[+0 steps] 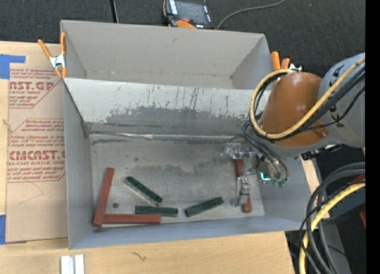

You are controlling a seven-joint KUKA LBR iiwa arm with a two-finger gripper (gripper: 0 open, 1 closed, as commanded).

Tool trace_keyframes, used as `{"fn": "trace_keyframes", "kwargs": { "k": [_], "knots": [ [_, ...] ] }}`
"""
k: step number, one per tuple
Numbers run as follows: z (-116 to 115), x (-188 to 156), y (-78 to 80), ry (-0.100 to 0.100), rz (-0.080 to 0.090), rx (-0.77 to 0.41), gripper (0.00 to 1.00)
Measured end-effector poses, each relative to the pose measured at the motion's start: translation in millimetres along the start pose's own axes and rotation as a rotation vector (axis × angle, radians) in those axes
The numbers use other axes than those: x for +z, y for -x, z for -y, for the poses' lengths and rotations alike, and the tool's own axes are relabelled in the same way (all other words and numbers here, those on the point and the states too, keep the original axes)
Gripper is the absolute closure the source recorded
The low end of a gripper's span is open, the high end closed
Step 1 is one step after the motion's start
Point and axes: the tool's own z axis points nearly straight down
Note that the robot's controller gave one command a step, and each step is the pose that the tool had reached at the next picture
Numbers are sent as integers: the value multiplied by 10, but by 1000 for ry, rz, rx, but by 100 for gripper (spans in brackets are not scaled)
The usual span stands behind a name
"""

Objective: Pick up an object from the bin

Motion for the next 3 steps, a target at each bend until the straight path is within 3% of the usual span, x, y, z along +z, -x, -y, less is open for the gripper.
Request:
{"fn": "trace_keyframes", "kwargs": {
  "k": [1,2,3],
  "knots": [
    [-417,785,-188,1,14,-58,0],
    [-403,767,-200,0,8,-57,100],
    [-331,-829,45,-2,17,-146,100]
  ]
}}
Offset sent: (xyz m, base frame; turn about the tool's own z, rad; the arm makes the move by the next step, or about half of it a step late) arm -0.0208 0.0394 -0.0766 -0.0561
